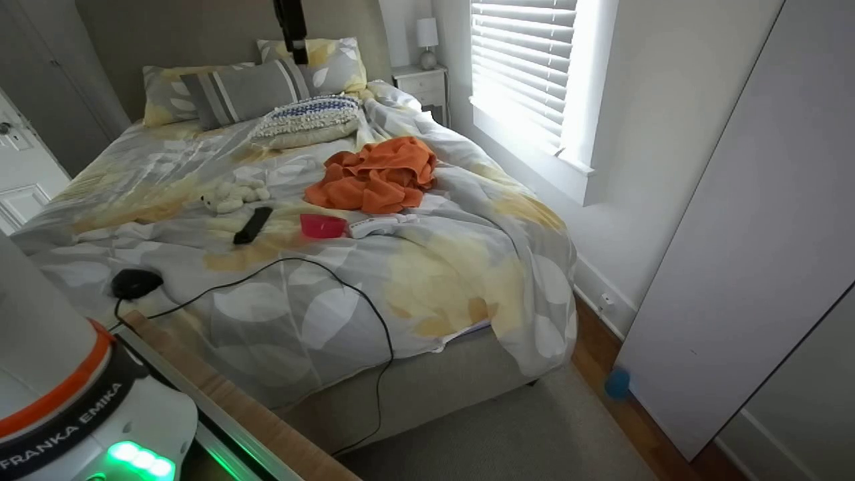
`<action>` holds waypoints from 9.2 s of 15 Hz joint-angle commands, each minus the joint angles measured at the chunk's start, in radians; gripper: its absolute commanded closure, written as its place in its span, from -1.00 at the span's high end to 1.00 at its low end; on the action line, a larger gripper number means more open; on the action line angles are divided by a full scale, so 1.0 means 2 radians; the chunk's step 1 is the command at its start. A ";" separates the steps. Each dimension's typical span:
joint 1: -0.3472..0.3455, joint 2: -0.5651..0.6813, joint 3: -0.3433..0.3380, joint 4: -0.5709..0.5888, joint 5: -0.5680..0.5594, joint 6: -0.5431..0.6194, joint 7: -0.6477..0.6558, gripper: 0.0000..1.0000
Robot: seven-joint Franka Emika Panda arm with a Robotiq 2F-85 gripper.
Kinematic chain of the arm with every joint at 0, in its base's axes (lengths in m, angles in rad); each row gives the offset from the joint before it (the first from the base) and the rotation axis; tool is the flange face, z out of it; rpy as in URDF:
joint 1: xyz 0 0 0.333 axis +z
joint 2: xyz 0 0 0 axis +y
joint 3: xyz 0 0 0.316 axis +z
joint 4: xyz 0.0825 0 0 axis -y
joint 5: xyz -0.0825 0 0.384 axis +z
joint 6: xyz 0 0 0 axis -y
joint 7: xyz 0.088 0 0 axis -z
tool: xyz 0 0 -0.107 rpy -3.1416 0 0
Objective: Pick up the red bowl and put it to the right of the white remote on the bed, pick up the white remote and put it in the red bowl
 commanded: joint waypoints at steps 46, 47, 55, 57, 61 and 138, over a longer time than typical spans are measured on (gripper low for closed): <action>0.116 0.419 -0.038 0.082 -0.011 0.204 0.203 -1.00; 0.116 0.409 -0.039 0.076 -0.010 0.208 0.200 -1.00; 0.145 0.272 -0.097 -0.006 -0.064 0.280 0.261 -0.98; 0.156 0.251 -0.128 -0.019 -0.109 0.303 0.307 -0.98; 0.164 0.246 -0.189 -0.029 -0.213 0.364 0.424 -0.98; 0.169 0.551 -0.143 0.230 -0.055 0.230 0.101 0.20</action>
